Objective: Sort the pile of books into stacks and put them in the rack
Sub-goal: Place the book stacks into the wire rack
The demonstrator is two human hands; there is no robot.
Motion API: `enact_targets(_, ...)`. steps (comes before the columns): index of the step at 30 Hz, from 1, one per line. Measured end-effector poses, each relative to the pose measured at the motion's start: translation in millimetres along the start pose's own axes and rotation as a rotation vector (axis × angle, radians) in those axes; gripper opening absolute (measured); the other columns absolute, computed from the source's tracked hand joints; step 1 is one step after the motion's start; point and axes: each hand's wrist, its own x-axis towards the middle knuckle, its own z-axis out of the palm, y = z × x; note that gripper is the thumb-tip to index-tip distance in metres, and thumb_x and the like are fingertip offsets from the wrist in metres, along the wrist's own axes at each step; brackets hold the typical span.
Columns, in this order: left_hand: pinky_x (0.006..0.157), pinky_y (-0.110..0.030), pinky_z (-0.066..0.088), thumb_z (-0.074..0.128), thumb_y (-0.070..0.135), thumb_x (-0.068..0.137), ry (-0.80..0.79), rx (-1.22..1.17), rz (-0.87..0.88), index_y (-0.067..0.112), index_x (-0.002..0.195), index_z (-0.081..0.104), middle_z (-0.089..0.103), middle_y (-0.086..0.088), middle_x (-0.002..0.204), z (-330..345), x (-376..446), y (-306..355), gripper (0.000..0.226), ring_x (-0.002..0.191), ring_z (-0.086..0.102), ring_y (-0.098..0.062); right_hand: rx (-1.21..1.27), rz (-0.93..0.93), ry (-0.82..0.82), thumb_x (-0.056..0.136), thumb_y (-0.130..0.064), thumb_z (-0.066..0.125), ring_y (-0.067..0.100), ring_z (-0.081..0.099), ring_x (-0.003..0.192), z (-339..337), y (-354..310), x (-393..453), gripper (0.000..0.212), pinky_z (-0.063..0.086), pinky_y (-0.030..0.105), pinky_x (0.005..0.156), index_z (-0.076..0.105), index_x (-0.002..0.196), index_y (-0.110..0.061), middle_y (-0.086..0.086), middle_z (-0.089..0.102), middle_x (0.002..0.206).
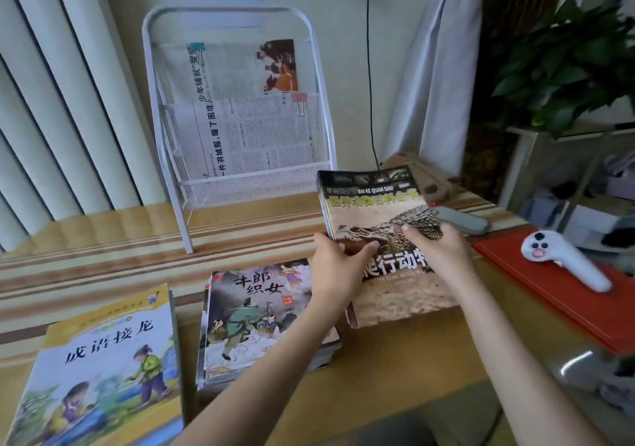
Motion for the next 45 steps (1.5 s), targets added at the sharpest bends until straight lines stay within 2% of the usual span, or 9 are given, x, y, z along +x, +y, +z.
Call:
enact_targets(7,0.062,-0.027,0.039,0.049,0.024,0.097,-0.427,0.316,-0.232,0.005,0.086,0.058,0.052,-0.005,0.085,5,4,-5,0.024,0.071,0.048,-0.016,-0.586,0.12,-0.069,0.078,-0.072,0.051,0.027,0.062,0.091,8,27,-7,0.074,0.052,0.046,0.084,0.055,0.117,-0.009,0.005,0.06,0.095)
enact_targets(12,0.095,-0.037,0.047,0.066,0.027,0.085,-0.36,0.306,-0.307,0.0,0.127,0.052,0.055,-0.017,0.128,19,-1,-14,0.052,0.113,0.055,-0.03,-0.819,0.105,-0.018,0.081,-0.07,0.046,0.033,0.025,0.134,16,36,-13,0.083,0.031,0.055,0.105,0.042,0.136,-0.008,0.015,0.029,0.147)
enact_targets(17,0.118,-0.047,-0.001,0.043,0.009,0.09,-0.149,0.814,0.112,-0.005,0.146,-0.016,-0.012,-0.024,0.156,35,-22,-5,0.082,0.143,-0.01,-0.043,-0.657,-0.237,-0.076,0.09,-0.061,0.04,0.02,0.002,0.147,24,21,1,0.086,0.008,0.055,0.114,0.001,0.151,-0.015,0.001,0.003,0.16)
enact_targets(22,0.117,-0.046,-0.006,0.016,0.032,0.101,-0.464,1.046,0.038,0.007,0.15,-0.012,-0.019,-0.012,0.157,43,-21,-26,0.061,0.142,-0.024,-0.032,-0.81,-0.261,-0.492,0.095,-0.056,0.001,0.009,-0.011,0.145,49,39,3,0.063,-0.008,0.048,0.117,-0.007,0.151,-0.027,-0.01,-0.01,0.158)
enact_targets(26,0.117,-0.052,0.002,0.028,0.02,0.097,-0.604,1.183,-0.001,0.003,0.15,-0.003,-0.001,-0.018,0.158,33,10,10,0.064,0.145,-0.003,-0.037,-0.706,-0.116,-0.548,0.088,-0.068,-0.003,0.022,0.016,0.145,48,0,30,0.077,-0.002,0.057,0.115,0.023,0.149,-0.03,-0.002,0.023,0.156)
enact_targets(30,0.099,-0.045,0.032,0.033,0.031,0.097,-0.137,0.998,0.309,0.011,0.137,0.04,0.043,-0.012,0.135,-29,77,50,0.045,0.124,0.034,-0.035,-0.523,-0.275,-0.37,0.092,-0.066,0.007,0.028,0.032,0.139,69,-68,71,0.071,0.016,0.055,0.114,0.019,0.151,-0.028,0.003,0.035,0.152)
enact_targets(36,0.099,-0.049,0.031,0.045,0.041,0.093,0.67,0.829,0.21,0.009,0.131,0.038,0.039,-0.02,0.132,-194,194,31,0.05,0.123,0.034,-0.038,-0.283,-0.414,-0.097,0.092,-0.064,0.027,0.029,0.026,0.141,153,-132,147,0.077,0.03,0.053,0.11,0.006,0.151,-0.019,0.006,0.016,0.158)
enact_targets(41,0.093,-0.049,0.037,0.037,0.057,0.091,0.733,0.773,-0.045,0.0,0.117,0.048,0.049,-0.027,0.121,-265,262,-19,0.064,0.112,0.045,-0.04,-0.129,-0.34,0.281,0.096,-0.052,0.035,0.036,0.062,0.092,200,-160,200,0.054,0.051,0.043,0.069,0.042,0.121,-0.005,0.018,0.061,0.11)
enact_targets(45,0.064,-0.036,0.04,0.026,0.054,0.096,0.745,0.711,0.022,0.008,0.079,0.051,0.061,-0.021,0.083,-261,277,-38,0.055,0.075,0.054,-0.033,-0.133,-0.404,0.513,0.099,-0.049,0.032,0.033,0.059,0.065,206,-148,222,0.051,0.037,0.033,0.052,0.053,0.08,-0.006,0.016,0.061,0.072)
